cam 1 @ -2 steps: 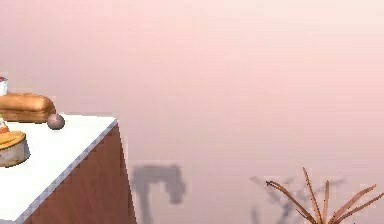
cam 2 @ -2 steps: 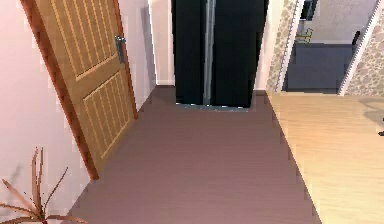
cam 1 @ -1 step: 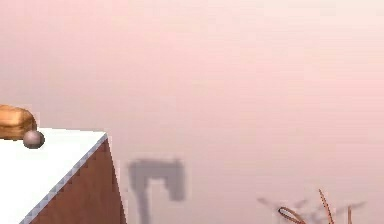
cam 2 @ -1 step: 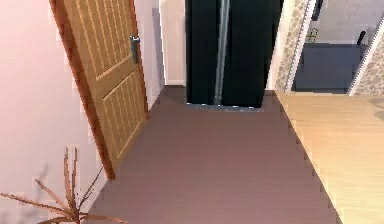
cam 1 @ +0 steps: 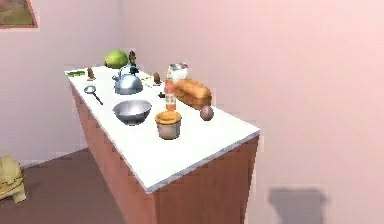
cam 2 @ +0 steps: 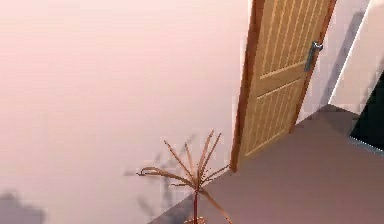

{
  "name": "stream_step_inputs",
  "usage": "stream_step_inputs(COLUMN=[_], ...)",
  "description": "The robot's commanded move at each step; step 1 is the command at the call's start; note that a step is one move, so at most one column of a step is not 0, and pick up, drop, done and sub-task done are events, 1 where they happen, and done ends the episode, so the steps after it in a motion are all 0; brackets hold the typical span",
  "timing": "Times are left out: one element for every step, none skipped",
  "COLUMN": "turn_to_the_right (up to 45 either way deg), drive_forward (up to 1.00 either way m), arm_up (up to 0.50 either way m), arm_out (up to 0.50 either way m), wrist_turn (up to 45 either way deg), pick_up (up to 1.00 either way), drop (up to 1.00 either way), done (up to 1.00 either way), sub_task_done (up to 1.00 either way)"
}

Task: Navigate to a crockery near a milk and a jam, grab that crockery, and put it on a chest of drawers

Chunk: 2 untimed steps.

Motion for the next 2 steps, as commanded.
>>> stream_step_inputs(turn_to_the_right=[-45.0, -45.0], drive_forward=[0.0, 0.0], arm_up=[0.0, 0.0], arm_out=[0.0, 0.0], wrist_turn=[0.0, 0.0], pick_up=[0.0, 0.0], drop=[0.0, 0.0], done=[0.0, 0.0], sub_task_done=[0.0, 0.0])
